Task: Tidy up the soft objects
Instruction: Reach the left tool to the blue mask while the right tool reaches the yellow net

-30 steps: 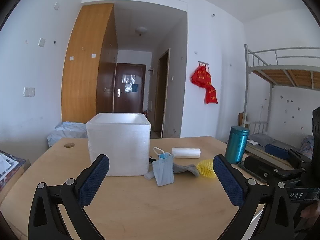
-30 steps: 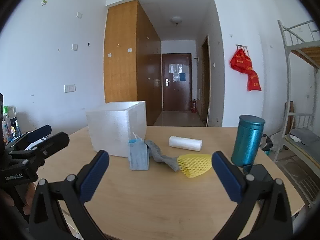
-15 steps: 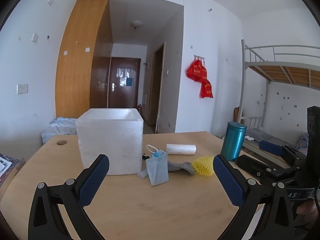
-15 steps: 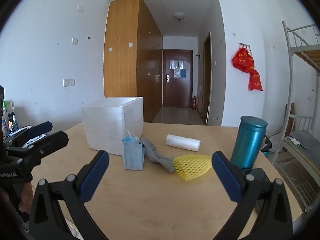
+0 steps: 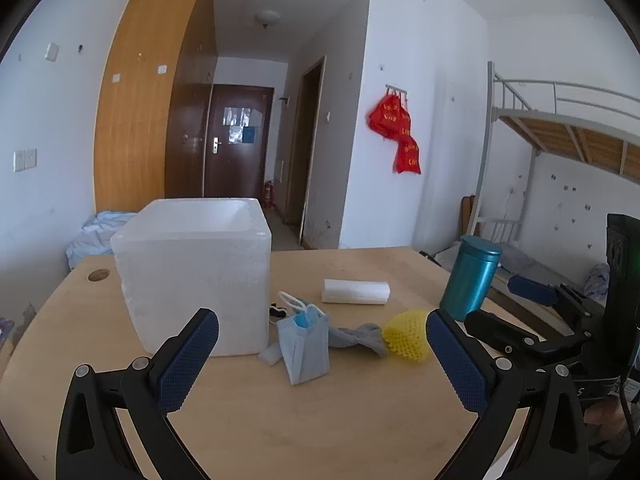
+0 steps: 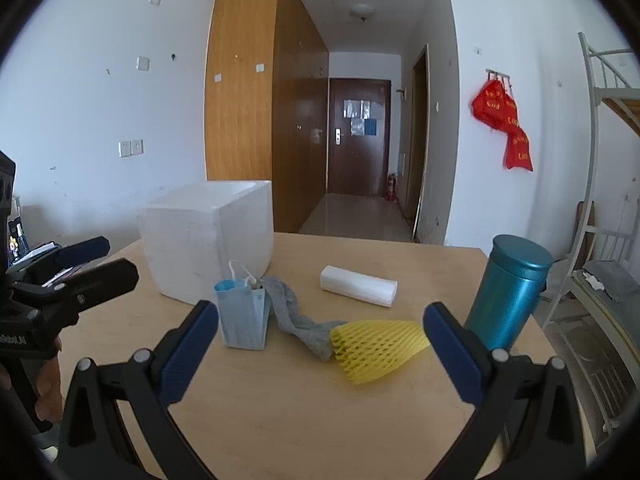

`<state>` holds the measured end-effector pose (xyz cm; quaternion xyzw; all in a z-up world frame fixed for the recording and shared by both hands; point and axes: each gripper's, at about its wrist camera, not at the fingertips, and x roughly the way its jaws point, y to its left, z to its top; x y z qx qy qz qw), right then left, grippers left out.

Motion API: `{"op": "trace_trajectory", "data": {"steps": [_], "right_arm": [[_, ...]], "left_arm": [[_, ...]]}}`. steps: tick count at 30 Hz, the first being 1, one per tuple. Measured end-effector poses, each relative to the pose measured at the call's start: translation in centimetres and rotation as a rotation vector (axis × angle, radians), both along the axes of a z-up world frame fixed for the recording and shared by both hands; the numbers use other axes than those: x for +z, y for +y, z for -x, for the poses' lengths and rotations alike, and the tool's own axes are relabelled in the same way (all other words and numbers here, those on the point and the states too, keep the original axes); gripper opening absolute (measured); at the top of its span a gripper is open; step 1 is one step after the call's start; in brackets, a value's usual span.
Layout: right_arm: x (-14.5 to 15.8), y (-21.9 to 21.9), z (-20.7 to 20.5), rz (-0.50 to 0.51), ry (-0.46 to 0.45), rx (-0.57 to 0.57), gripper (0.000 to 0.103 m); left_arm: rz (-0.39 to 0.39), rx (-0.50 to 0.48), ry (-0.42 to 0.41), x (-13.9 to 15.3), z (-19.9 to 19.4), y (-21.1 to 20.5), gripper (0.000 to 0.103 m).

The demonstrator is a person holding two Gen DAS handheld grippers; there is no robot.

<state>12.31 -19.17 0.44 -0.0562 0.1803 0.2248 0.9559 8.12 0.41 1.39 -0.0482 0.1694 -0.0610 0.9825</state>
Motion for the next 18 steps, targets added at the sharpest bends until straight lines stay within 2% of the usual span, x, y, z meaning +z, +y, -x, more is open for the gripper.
{"op": "trace_trajectory", "data": {"steps": [18], "right_arm": [[-1.4, -0.3, -4.7, 0.039, 0.112, -0.023, 0.103]], "left_arm": [[0.019, -0.057, 0.15, -2.1, -5.3, -0.5, 0.103]]}}
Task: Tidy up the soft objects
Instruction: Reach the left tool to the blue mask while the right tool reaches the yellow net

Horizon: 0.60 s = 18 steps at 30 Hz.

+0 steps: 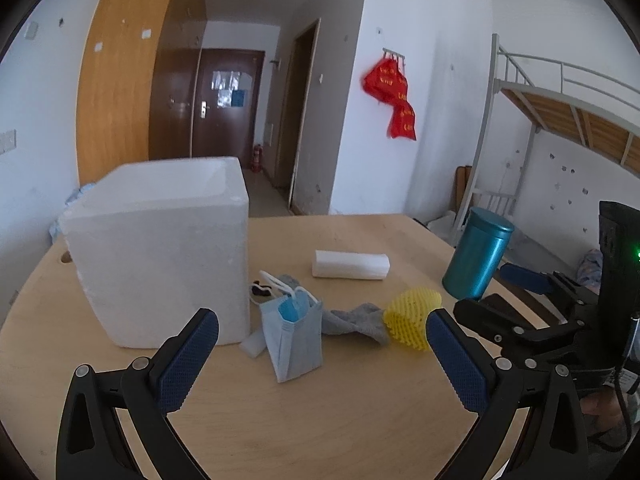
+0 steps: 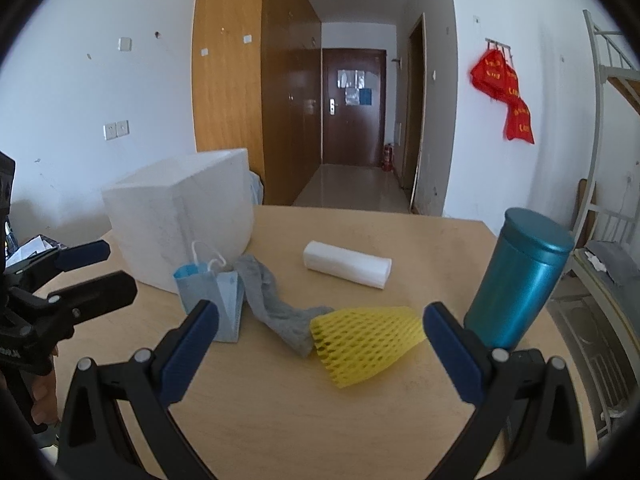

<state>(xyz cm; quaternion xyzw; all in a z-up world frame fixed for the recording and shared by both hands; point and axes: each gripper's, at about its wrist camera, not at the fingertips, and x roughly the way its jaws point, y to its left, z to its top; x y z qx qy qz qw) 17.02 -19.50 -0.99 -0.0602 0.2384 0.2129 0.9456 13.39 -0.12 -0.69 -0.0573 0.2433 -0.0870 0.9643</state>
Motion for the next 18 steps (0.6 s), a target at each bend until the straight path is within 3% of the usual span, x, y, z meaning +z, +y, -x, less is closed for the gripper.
{"op": "trace_trajectory", "data": {"steps": [18], "right_arm": [[-2.2, 0.4, -3.1, 0.034, 0.122, -0.014, 0.103]], "left_arm": [[0.097, -0.065, 0.199, -4.1, -5.6, 0.7, 0.102]]}}
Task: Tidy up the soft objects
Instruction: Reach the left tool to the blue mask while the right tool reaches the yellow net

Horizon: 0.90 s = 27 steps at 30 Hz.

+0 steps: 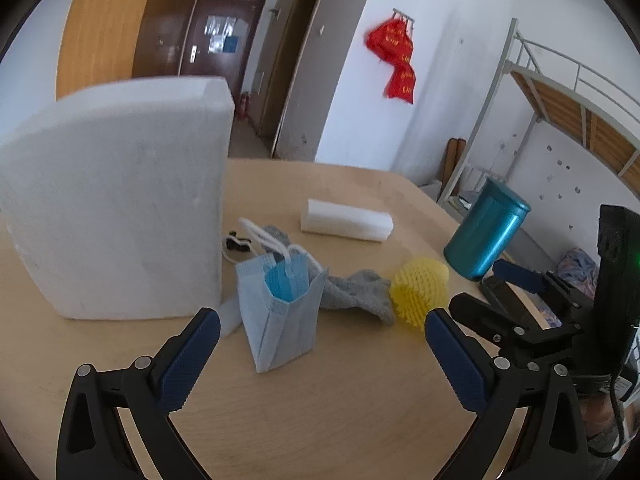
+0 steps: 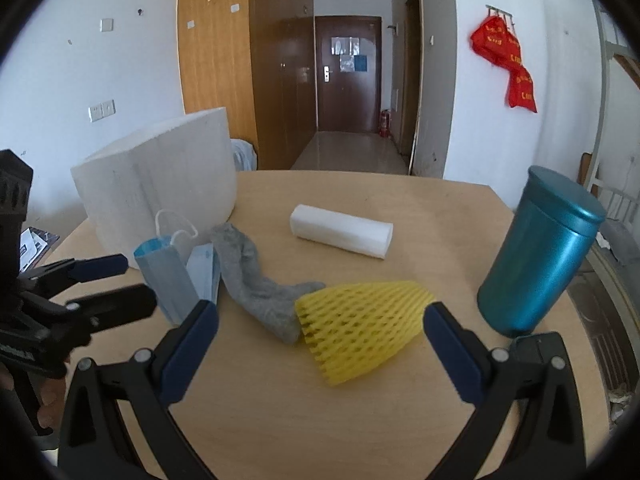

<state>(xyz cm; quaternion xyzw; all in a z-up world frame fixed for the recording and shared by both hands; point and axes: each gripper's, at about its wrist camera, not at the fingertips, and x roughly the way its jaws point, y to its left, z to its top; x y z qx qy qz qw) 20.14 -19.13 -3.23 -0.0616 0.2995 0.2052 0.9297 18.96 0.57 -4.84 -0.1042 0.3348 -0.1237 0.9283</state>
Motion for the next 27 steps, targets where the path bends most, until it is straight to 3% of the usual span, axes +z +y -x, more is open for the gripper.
{"op": "trace_trajectory", "data": {"steps": [5, 17, 19, 21, 24, 27], "right_arm": [[-0.4, 0.0, -0.5, 0.01, 0.012, -0.002, 0.103], [-1.6, -0.1, -1.8, 0.037, 0.053, -0.004, 0.101], [-1.8, 0.0, -2.0, 0.049, 0.055, -0.005, 0.099], [-2.1, 0.1, -2.2, 0.057, 0.063, -0.003, 0.097], [-2.4, 0.0, -2.6, 0.073, 0.075, -0.011, 0.094], [-2.7, -0.1, -3.0, 0.082, 0.081, -0.016, 0.091]], "left_arm": [[-0.01, 0.015, 0.042, -1.0, -1.1, 0.2, 0.1], [-0.061, 0.061, 0.12, -2.8, -2.9, 0.2, 0.08], [-0.067, 0.053, 0.136, -3.2, -3.3, 0.1, 0.066], [-0.068, 0.049, 0.146, -3.5, -3.4, 0.1, 0.061], [-0.069, 0.045, 0.167, -4.0, -3.7, 0.1, 0.043], [-0.055, 0.04, 0.162, -3.8, -3.5, 0.4, 0.036]]}}
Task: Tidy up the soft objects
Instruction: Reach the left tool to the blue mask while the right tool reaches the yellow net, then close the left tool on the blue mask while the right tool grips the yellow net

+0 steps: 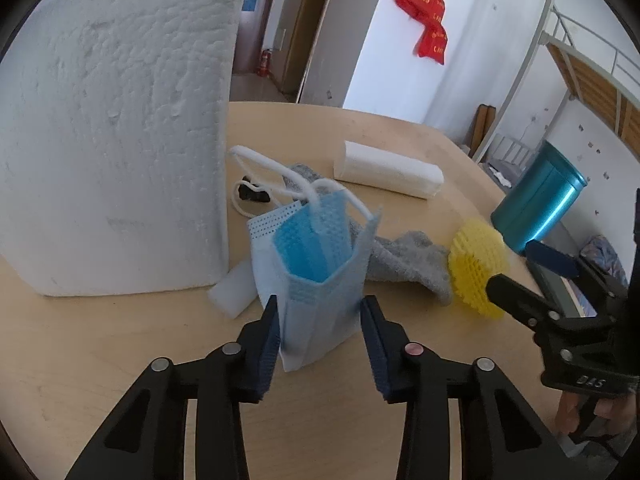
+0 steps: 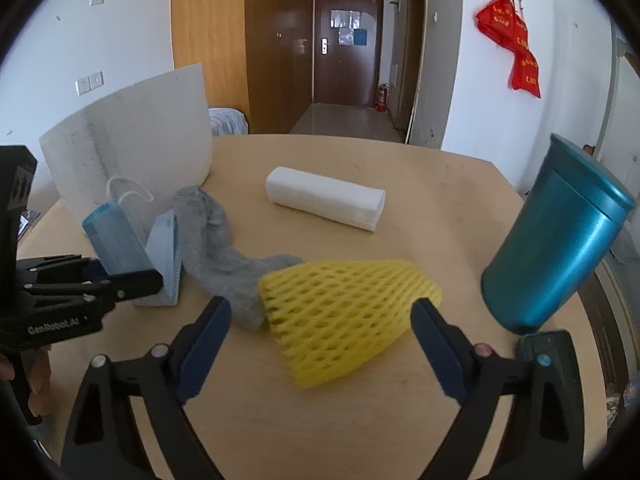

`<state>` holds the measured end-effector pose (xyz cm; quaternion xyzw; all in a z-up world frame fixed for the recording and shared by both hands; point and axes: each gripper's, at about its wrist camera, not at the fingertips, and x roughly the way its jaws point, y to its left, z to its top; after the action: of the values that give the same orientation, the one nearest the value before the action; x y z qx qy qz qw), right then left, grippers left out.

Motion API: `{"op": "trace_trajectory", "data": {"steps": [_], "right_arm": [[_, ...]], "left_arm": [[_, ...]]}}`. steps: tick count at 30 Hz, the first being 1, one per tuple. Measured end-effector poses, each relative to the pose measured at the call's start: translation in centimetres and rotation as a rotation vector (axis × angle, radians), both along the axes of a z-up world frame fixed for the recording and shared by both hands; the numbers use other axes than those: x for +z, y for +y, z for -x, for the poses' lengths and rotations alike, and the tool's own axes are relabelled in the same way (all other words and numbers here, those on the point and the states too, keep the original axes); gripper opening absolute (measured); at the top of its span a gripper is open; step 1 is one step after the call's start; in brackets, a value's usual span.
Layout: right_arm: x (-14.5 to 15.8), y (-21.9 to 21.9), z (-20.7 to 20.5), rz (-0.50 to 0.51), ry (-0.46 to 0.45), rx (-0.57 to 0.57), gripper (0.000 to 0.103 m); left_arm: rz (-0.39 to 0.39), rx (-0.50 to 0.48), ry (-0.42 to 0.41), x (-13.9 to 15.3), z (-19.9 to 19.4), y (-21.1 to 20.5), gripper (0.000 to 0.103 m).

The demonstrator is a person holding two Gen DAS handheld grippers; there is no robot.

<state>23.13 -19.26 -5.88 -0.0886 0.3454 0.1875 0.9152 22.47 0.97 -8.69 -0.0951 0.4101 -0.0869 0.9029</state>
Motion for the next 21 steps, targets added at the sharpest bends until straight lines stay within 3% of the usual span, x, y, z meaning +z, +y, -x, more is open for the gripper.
{"op": "trace_trajectory", "data": {"steps": [3, 5, 10, 13, 16, 21], "right_arm": [[-0.5, 0.1, -0.5, 0.012, 0.015, -0.007, 0.089], [-0.9, 0.2, -0.8, 0.016, 0.038, 0.002, 0.077], [-2.0, -0.1, -1.5, 0.023, 0.104, -0.016, 0.034], [-2.3, -0.3, -1.3, 0.02, 0.119, -0.016, 0.019], [-2.1, -0.6, -0.8, 0.003, 0.112, -0.017, 0.013], [-1.2, -0.9, 0.2, -0.027, 0.088, -0.018, 0.012]], "left_arm": [[-0.011, -0.015, -0.008, 0.2, 0.2, -0.1, 0.029], [-0.006, -0.021, -0.01, 0.3, 0.3, 0.1, 0.023], [0.004, -0.036, -0.018, 0.6, 0.7, 0.5, 0.015], [0.005, -0.043, -0.024, 0.7, 0.9, 0.5, 0.013], [0.006, -0.043, -0.036, 1.0, 1.2, 0.6, 0.013], [-0.003, -0.041, -0.06, 1.6, 2.2, 0.5, 0.013]]}}
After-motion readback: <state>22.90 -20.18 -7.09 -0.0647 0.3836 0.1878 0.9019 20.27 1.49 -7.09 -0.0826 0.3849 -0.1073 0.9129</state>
